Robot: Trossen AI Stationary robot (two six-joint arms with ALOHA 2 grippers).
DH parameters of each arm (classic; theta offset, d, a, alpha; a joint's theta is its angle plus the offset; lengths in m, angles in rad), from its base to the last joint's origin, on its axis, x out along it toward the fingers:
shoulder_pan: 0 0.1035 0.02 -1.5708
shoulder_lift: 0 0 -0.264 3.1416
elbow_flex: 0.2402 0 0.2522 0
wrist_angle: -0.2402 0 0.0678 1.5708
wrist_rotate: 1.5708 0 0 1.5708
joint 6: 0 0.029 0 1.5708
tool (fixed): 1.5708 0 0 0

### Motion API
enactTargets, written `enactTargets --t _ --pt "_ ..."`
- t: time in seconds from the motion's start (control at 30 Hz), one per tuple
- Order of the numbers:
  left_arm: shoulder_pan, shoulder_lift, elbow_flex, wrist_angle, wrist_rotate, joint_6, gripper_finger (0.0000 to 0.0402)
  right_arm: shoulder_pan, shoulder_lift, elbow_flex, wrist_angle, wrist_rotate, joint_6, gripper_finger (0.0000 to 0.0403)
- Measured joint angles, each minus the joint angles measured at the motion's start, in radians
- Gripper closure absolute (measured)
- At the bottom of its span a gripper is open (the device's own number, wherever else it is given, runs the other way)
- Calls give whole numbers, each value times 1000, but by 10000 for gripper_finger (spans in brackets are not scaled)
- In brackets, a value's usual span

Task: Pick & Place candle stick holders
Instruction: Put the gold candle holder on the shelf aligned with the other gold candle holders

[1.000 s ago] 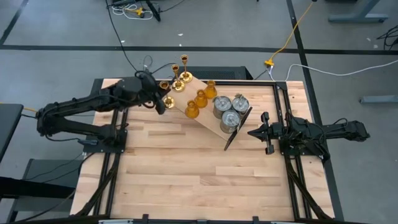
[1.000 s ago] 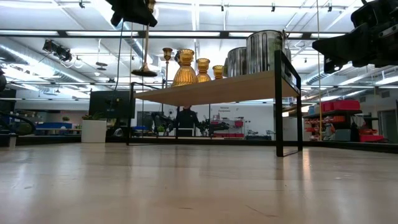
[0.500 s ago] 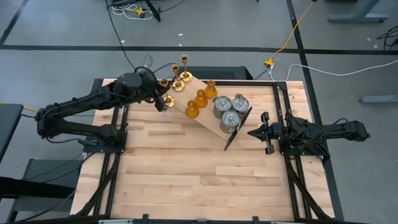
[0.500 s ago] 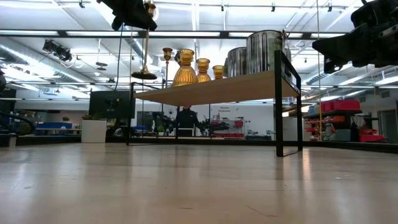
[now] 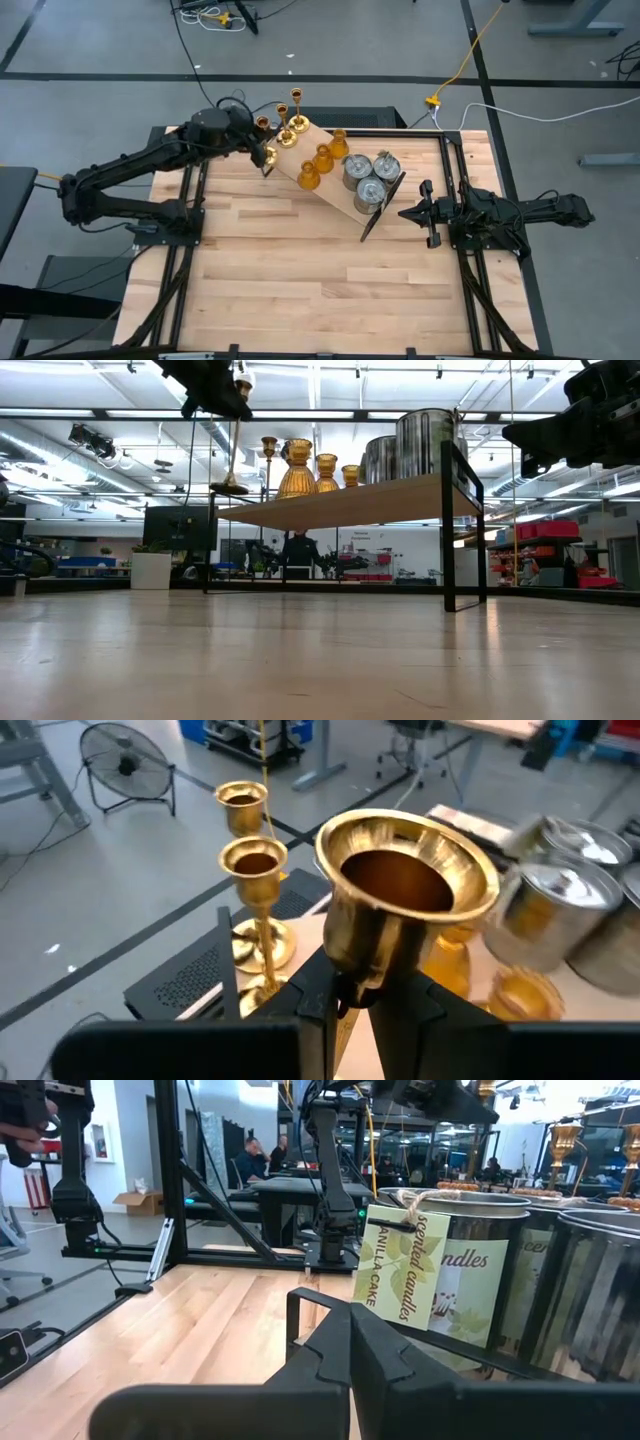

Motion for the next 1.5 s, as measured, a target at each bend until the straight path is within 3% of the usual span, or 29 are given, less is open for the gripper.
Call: enactTargets --t 0.7,1.5 --pt "36 120 -1 87 15 -34 351 0 0 0 0 0 0 400" --pt "86 144 0 95 15 -32 341 0 0 0 0 0 0 400"
